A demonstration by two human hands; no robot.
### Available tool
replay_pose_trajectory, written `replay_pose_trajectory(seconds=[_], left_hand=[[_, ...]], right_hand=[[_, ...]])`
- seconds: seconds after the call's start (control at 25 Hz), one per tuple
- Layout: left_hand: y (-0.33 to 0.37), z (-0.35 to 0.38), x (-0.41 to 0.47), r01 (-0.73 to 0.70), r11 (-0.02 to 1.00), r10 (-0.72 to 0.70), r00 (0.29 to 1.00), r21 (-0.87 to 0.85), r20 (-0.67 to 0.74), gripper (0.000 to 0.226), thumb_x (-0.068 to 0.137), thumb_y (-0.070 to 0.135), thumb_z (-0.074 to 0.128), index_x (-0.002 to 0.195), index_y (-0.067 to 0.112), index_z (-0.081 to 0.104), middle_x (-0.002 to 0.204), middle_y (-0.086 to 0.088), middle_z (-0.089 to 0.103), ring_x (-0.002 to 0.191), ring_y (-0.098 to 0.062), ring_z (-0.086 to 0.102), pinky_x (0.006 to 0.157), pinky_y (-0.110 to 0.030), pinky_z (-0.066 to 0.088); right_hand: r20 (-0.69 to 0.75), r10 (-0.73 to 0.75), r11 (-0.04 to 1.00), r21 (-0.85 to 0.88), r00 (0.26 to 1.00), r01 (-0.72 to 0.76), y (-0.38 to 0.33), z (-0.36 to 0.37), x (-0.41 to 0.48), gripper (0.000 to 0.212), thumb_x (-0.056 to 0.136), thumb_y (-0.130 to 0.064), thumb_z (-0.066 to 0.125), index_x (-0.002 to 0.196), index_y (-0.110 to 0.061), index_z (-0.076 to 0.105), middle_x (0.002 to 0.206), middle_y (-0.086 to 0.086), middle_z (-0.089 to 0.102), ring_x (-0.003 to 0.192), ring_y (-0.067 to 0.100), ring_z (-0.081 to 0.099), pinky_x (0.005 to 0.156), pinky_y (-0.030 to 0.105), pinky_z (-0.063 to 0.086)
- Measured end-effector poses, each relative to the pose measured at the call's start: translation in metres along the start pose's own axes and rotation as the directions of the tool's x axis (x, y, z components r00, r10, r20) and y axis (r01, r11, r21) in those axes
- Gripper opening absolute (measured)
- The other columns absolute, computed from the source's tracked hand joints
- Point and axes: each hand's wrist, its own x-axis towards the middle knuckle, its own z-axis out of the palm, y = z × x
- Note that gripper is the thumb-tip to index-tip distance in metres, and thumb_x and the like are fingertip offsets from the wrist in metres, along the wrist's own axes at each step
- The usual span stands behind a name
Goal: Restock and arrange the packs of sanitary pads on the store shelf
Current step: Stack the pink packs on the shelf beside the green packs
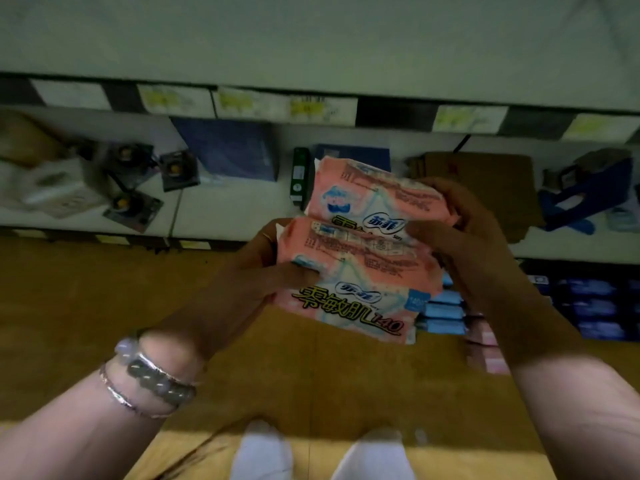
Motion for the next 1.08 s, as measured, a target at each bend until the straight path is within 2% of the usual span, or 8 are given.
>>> replay_pose_trajectory(seconds=[0.16, 0.32, 0.48, 0.52, 0.64, 0.76, 0.92, 1.08], left_hand=[[0.057, 0.028, -0.041, -0.042, 0.999, 0.042, 0.999, 0.025, -0.001, 0.058, 0.048, 0.017, 0.072, 0.104, 0.017, 0.058, 0.094, -0.005, 0.072, 0.085, -0.022, 0.070, 0.060, -0.032, 0.057], [0.127, 0.056, -0.074, -0.065, 0.995, 0.062, 0.997, 0.071, 0.041, 0.062, 0.048, 0.012, 0.072, 0.107, 0.014, 0.053, 0.094, -0.005, 0.072, 0.084, -0.021, 0.069, 0.057, -0.035, 0.058], [0.190, 0.070, -0.100, -0.153, 0.979, 0.152, 0.988, 0.132, 0.023, 0.058, 0.044, 0.019, 0.072, 0.099, 0.023, 0.055, 0.096, -0.003, 0.068, 0.091, -0.025, 0.060, 0.070, -0.045, 0.050], [0.206, 0.073, -0.108, -0.186, 0.973, 0.183, 0.983, 0.138, 0.034, 0.056, 0.046, 0.016, 0.071, 0.099, 0.026, 0.056, 0.096, 0.000, 0.069, 0.089, -0.022, 0.061, 0.070, -0.044, 0.051], [0.252, 0.081, -0.134, -0.275, 0.949, 0.265, 0.960, 0.152, 0.087, 0.051, 0.055, 0.002, 0.063, 0.099, 0.025, 0.054, 0.087, 0.009, 0.071, 0.078, -0.009, 0.068, 0.053, -0.028, 0.055], [0.287, 0.085, -0.155, -0.328, 0.934, 0.308, 0.940, 0.144, 0.144, 0.055, 0.051, 0.002, 0.066, 0.100, 0.024, 0.053, 0.087, 0.006, 0.071, 0.078, -0.012, 0.069, 0.056, -0.032, 0.058], [0.326, 0.095, -0.174, -0.414, 0.902, 0.386, 0.900, 0.124, 0.201, 0.060, 0.045, 0.014, 0.070, 0.102, 0.021, 0.054, 0.088, 0.004, 0.071, 0.078, -0.012, 0.068, 0.054, -0.030, 0.057], [0.348, 0.111, -0.164, -0.459, 0.877, 0.429, 0.881, 0.144, 0.199, 0.053, 0.053, 0.003, 0.069, 0.100, 0.021, 0.053, 0.089, 0.003, 0.071, 0.080, -0.013, 0.067, 0.056, -0.034, 0.058]], right_hand=[[-0.027, -0.076, 0.997, -0.021, 0.997, 0.075, -0.074, 0.008, -0.028, 0.045, 0.061, -0.005, 0.067, 0.100, -0.026, 0.059, 0.089, -0.010, 0.071, 0.084, 0.010, 0.068, 0.067, 0.024, 0.054], [-0.063, -0.164, 0.985, -0.070, 0.984, 0.160, -0.157, 0.023, -0.051, 0.050, 0.051, -0.007, 0.068, 0.098, -0.023, 0.061, 0.081, -0.011, 0.070, 0.075, 0.006, 0.063, 0.063, 0.018, 0.049], [-0.050, -0.224, 0.967, -0.134, 0.973, 0.215, -0.231, 0.043, -0.065, 0.042, 0.060, -0.007, 0.064, 0.098, -0.023, 0.061, 0.084, -0.006, 0.069, 0.078, 0.013, 0.064, 0.065, 0.023, 0.051], [-0.052, -0.241, 0.963, -0.140, 0.969, 0.231, -0.248, 0.048, -0.070, 0.039, 0.062, -0.006, 0.062, 0.098, -0.022, 0.061, 0.083, -0.007, 0.069, 0.078, 0.012, 0.064, 0.065, 0.023, 0.051], [-0.067, -0.306, 0.942, -0.164, 0.950, 0.292, -0.298, 0.064, -0.084, 0.040, 0.062, -0.009, 0.063, 0.098, -0.025, 0.060, 0.091, -0.005, 0.068, 0.086, 0.015, 0.061, 0.071, 0.028, 0.051], [-0.056, -0.363, 0.924, -0.152, 0.930, 0.352, -0.337, 0.081, -0.097, 0.047, 0.055, -0.015, 0.068, 0.100, -0.027, 0.061, 0.100, 0.001, 0.066, 0.092, 0.019, 0.060, 0.080, 0.040, 0.048], [-0.042, -0.430, 0.897, -0.137, 0.902, 0.421, -0.381, 0.091, -0.110, 0.049, 0.056, -0.013, 0.068, 0.104, -0.024, 0.058, 0.099, 0.002, 0.064, 0.088, 0.016, 0.060, 0.078, 0.037, 0.048], [-0.033, -0.455, 0.885, -0.131, 0.890, 0.447, -0.412, 0.078, -0.101, 0.057, 0.049, -0.027, 0.071, 0.104, -0.025, 0.056, 0.102, 0.006, 0.064, 0.087, 0.018, 0.062, 0.075, 0.034, 0.052]])
